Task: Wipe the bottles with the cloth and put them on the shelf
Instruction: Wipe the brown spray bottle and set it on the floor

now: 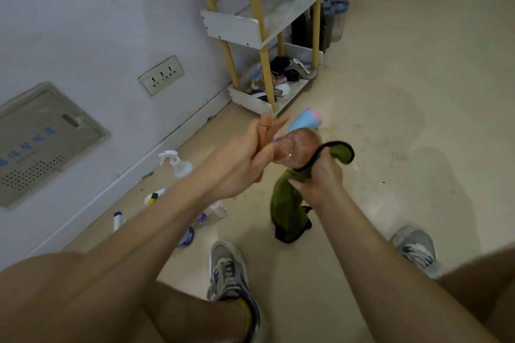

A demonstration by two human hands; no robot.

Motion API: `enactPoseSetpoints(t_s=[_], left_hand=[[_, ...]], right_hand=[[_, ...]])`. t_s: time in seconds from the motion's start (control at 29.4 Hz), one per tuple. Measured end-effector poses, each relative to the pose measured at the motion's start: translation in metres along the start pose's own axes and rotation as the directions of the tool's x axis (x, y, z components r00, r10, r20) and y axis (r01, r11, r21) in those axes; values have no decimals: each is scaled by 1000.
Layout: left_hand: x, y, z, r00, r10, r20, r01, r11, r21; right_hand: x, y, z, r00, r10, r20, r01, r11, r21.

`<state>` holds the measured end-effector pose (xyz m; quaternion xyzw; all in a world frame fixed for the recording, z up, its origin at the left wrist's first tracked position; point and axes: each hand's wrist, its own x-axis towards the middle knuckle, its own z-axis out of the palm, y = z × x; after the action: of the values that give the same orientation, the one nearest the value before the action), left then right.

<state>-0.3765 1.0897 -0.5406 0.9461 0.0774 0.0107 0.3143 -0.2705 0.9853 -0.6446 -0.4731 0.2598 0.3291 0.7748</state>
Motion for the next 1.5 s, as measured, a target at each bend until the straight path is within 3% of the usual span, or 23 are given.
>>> enactPoseSetpoints(t_s=[0.03, 0.1, 0.2, 0.27, 0.31, 0.41, 0.48, 0.54, 0.61, 0.71, 0.82, 0.88, 1.06, 1.19, 1.29, 1.36, 1.5], left_hand=[[-2, -1, -10, 1000, 9, 1, -9, 1000, -11], [-3, -6, -26, 998, 23, -62, -23, 1000, -3], [-4, -18, -32, 992, 70, -104, -58, 992, 111], [-5, -21, -26, 990, 117, -77, -101, 976, 194], [-7, -22, -24, 989, 124, -77, -108, 976, 188], [-9, -22, -24, 985, 127, -114, -119, 990, 76], [-9, -20, -26, 989, 100, -108, -104, 994, -40], [-8, -17, -30, 990, 39, -133, -58, 988, -143], [-8, -18, -38, 981, -2, -193, -34, 982, -184], [-9, -32, -52, 953, -18, -301, -10, 996, -91], [-14, -48, -50, 939, -30, -343, 56, 996, 67], [-15, -60, -43, 930, -96, -354, 139, 986, 97], [-4, -106, -30, 879, -337, -338, 400, 906, 136], [7, -144, -24, 820, -486, -302, 537, 836, 114], [17, -164, -15, 807, -521, -278, 560, 825, 76], [20, -176, -7, 807, -541, -235, 569, 819, 69], [27, -226, 14, 800, -568, -193, 576, 817, -14]], right_hand=[[4, -5, -3, 999, -42, 11, 43, 997, -60], [1, -12, -2, 977, -118, 175, 159, 957, -244], [-18, -17, 5, 878, -150, 455, 413, 718, -560], [-30, -16, 8, 806, -86, 586, 515, 589, -623], [-34, -15, 9, 777, -65, 626, 540, 580, -610], [-38, -12, 10, 741, -55, 669, 546, 629, -553], [-35, -11, 4, 750, 19, 662, 542, 556, -630], [-26, -6, -11, 788, 178, 589, 442, 502, -744], [-17, 4, -29, 822, 282, 495, 260, 587, -767], [-12, 13, -37, 895, 242, 374, 23, 813, -582], [-11, 1, -32, 960, 141, 241, -33, 915, -403], [-10, -10, -28, 978, 65, 196, 30, 896, -443], [-18, -7, -7, 967, -5, 255, 189, 684, -704], [-16, 16, 1, 918, -84, 387, 390, 353, -850], [-4, 33, 7, 893, -93, 441, 450, 146, -881], [7, 42, 8, 898, -118, 424, 436, 97, -895], [33, 54, 9, 902, -162, 399, 421, 141, -896]])
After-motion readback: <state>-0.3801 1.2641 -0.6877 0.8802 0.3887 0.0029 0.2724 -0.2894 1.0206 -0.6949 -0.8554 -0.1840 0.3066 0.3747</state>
